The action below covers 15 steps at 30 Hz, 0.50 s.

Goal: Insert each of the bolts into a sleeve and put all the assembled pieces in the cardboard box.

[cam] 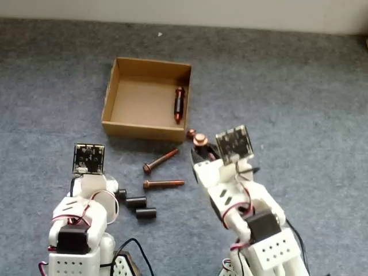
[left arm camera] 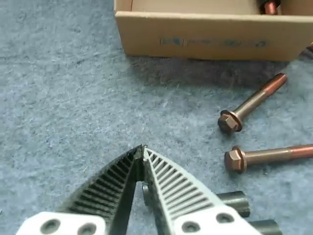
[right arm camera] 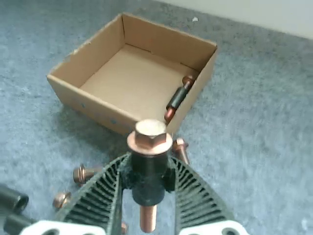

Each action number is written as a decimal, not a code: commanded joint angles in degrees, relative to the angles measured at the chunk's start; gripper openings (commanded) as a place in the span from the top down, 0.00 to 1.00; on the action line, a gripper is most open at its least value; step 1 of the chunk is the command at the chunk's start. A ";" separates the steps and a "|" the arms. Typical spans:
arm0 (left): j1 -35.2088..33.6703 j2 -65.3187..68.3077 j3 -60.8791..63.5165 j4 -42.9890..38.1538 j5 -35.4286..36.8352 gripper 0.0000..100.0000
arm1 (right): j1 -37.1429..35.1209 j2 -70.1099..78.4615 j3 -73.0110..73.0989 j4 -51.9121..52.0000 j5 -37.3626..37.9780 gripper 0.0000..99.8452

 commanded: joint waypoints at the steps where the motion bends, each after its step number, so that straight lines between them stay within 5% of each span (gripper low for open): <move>1: -0.92 -0.48 0.57 -0.26 -1.05 0.99 | 0.75 9.19 -8.66 -7.69 -0.62 1.00; 15: -1.10 -0.48 8.48 -13.80 -1.05 0.99 | -1.71 45.93 -17.01 -46.46 -0.62 1.00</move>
